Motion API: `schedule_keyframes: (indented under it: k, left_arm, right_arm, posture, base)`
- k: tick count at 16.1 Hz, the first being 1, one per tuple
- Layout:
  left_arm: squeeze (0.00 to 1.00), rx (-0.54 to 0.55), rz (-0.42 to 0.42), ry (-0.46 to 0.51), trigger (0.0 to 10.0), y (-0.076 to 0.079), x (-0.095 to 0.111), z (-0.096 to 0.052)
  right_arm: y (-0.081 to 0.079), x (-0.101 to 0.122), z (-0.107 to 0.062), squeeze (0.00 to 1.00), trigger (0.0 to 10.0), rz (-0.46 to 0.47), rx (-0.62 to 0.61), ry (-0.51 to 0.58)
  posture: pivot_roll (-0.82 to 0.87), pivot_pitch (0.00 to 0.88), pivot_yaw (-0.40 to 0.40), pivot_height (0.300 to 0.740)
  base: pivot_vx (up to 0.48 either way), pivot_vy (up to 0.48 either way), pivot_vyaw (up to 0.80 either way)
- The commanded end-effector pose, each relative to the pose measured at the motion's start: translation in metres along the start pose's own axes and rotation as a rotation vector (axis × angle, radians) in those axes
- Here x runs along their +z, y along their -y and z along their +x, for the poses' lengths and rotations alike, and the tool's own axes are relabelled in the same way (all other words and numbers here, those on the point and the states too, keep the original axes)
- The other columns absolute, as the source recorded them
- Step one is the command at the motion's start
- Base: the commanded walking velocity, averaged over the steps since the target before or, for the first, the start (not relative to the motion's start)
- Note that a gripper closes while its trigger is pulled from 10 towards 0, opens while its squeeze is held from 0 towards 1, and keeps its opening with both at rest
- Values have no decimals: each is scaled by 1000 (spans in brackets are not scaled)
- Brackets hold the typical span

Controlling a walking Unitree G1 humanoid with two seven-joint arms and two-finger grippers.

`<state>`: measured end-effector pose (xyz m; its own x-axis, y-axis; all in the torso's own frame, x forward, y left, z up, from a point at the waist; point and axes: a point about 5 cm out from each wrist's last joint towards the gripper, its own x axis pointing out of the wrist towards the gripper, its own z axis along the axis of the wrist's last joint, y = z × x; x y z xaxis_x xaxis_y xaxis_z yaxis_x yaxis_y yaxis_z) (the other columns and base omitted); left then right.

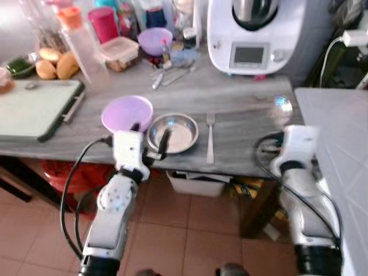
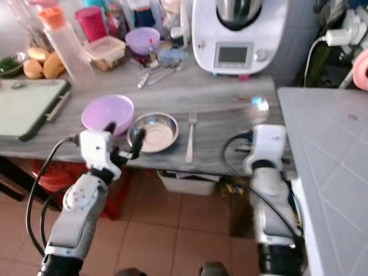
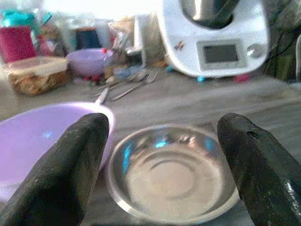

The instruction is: Setting the table

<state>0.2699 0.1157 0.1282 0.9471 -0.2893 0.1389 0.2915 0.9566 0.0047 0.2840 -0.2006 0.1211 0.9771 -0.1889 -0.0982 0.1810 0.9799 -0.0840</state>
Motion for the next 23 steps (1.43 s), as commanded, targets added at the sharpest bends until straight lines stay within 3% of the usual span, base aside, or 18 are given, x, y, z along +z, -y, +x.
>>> schedule_keyframes:
  k: [1,6,7,13,20,23]
  left_arm:
    - [0,57,31,-17,10000,-16,-2,-8]
    - [0,78,93,-68,10000,-31,-7,-25]
    - [0,55,109,-105,10000,-32,-9,-39]
    - [0,52,112,-111,10000,-32,-7,-44]
    - [0,9,127,-181,10000,-36,-4,-63]
    - [0,8,130,-188,10000,-37,-2,-64]
  right_arm:
    - [-13,5,0,0,10000,17,37,23]
    - [-19,3,14,0,10000,111,81,-40]
    - [-34,8,30,0,10000,149,134,-76]
    - [-34,6,32,0,10000,146,117,-98]
    - [-41,-2,35,0,10000,227,121,-166]
    - [-40,0,38,0,10000,247,101,-170]
  posture:
    - [-41,0,56,740]
    - [-11,0,63,740]
    - [17,17,68,740]
    - [27,41,67,740]
    - [43,107,80,740]
    - [45,111,83,740]
  base:
    - [0,0,0]
    - [0,0,0]
    - [0,0,0]
    - [0,0,0]
    - [0,0,0]
    - [0,0,0]
